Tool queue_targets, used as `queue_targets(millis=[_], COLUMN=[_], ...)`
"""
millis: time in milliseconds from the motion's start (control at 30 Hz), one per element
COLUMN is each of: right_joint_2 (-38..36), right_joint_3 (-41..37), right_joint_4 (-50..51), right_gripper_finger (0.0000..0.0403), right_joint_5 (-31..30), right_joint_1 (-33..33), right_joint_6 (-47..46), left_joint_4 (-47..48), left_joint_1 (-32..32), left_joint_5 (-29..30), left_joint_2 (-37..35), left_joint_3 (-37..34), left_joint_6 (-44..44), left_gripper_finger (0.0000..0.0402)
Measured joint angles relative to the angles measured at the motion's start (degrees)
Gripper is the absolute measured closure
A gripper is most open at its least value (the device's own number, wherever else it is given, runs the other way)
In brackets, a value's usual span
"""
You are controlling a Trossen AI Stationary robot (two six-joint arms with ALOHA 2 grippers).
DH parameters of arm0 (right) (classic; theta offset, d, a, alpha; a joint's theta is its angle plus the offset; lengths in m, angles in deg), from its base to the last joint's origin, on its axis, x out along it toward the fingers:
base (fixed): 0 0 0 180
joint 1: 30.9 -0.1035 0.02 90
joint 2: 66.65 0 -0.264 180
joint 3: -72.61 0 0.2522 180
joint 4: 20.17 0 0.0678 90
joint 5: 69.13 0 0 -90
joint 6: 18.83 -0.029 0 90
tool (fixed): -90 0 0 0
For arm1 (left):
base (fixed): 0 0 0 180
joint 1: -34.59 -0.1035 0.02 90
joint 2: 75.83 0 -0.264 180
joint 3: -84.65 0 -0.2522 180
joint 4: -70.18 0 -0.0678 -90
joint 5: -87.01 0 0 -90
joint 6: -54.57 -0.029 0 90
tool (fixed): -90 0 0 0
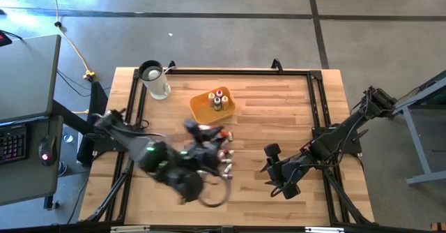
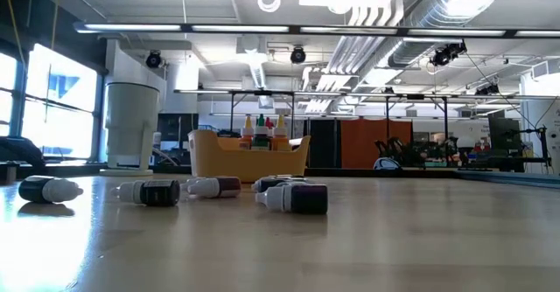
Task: Pick & Place food coloring
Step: Put the large orange food coloring bottle into the yellow bin
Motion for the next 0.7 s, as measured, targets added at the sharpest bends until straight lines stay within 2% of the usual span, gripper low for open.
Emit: queue_targets(millis=[100, 167, 233, 267, 400, 600, 700], right_joint_2=[0.0, 0.0, 0.0, 0.0, 0.0, 0.0, 0.0], right_joint_3=[0.0, 0.0, 0.0, 0.0, 0.0, 0.0, 0.0], right_joint_4=[0.0, 0.0, 0.0, -0.1, -1.1, -3.3, -3.3], right_gripper_finger=[0.0210, 0.0210, 0.0210, 0.0210, 0.0210, 0.0210, 0.0210], right_joint_5=[-0.6, -0.7, -0.7, -0.7, -2.3, -4.5, -4.4], right_joint_1=[0.0, 0.1, 0.2, 0.3, 0.9, 2.7, 3.4], right_joint_6=[0.0, 0.0, 0.0, 0.0, 2.9, 5.1, 5.6], left_joint_4=[12.1, 23.8, 34.2, 33.9, 27.9, 25.0, 22.0], left_joint_1=[2.5, 3.5, 3.7, 3.4, 0.1, -9.7, -14.4], left_joint_5=[-0.6, -1.2, 0.8, 2.4, 6.2, 6.4, 7.0], left_joint_2=[-3.5, -4.8, -5.4, -5.7, -7.6, -7.4, -7.4], left_joint_3=[0.0, -0.2, -2.2, -4.3, -15.2, -32.3, -37.2], left_joint_6=[13.9, 26.5, 39.1, 42.8, 42.4, 52.5, 55.2], left_gripper_finger=[0.0286, 0.0286, 0.0285, 0.0285, 0.0285, 0.0285, 0.0284])
